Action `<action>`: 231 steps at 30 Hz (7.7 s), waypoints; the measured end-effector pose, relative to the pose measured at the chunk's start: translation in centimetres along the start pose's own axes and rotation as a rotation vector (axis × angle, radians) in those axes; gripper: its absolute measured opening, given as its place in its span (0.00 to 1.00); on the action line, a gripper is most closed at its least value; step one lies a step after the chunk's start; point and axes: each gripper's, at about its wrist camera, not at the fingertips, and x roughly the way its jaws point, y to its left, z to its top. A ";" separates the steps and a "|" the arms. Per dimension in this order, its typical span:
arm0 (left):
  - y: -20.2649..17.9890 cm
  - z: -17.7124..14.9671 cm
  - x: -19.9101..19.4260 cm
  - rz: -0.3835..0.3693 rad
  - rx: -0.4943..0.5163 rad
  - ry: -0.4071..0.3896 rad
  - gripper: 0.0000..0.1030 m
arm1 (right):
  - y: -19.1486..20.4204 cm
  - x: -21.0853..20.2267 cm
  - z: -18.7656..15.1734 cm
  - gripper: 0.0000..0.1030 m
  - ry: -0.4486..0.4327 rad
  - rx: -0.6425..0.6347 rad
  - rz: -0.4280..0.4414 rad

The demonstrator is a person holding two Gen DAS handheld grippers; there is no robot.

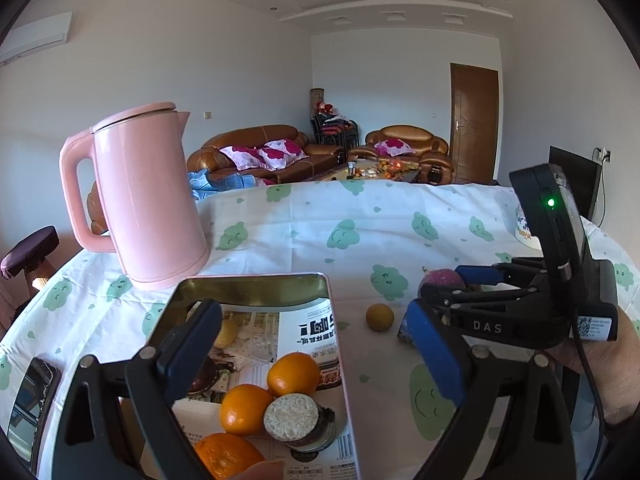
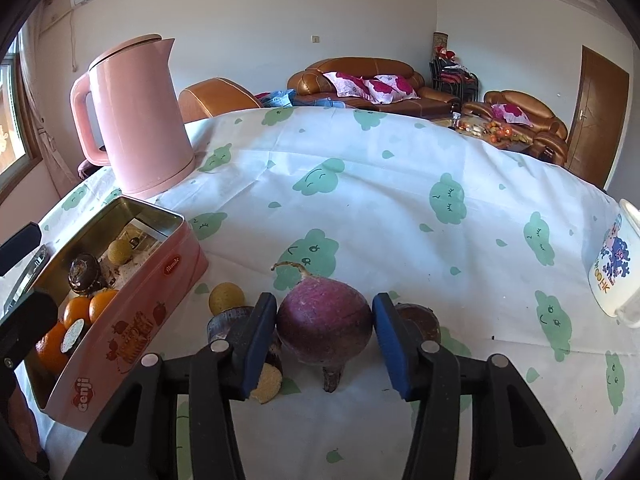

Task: Organize fruits
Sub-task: 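Move the right tool to the purple beet and grasp it, then lift the purple beet with the right tool while the left tool grasps and lifts a taro root, then carry the purple beet in the right tool toward the tin while the left tool carries the taro root, then open the right tool to drop the beet into the tin while the left tool drops the taro root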

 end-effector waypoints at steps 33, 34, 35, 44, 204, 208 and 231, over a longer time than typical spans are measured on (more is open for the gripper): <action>-9.0 -0.3 8.7 -0.089 0.161 0.299 0.58 | -6.5 -4.5 -4.6 0.52 0.028 0.117 0.034; -9.1 -0.3 8.7 -0.096 0.161 0.301 0.52 | -6.6 -4.6 -4.7 0.52 0.022 0.117 0.028; -9.0 -0.3 8.8 -0.098 0.161 0.303 0.44 | -6.5 -4.7 -4.7 0.52 0.019 0.114 0.022; -9.0 -0.2 8.2 -0.117 0.156 0.276 0.42 | -6.1 -5.2 -4.7 0.52 -0.003 0.095 0.007; 1.7 0.0 -5.0 -0.031 0.003 -0.114 0.36 | 6.5 -12.0 -1.5 0.52 -0.416 -0.153 0.124; 2.8 -0.2 -3.9 -0.042 -0.024 -0.075 0.15 | 7.4 -11.4 -1.2 0.52 -0.405 -0.163 0.136; 12.1 -1.9 -4.0 0.163 -0.184 -0.086 0.65 | 17.2 -4.5 -0.2 0.52 -0.222 -0.344 0.262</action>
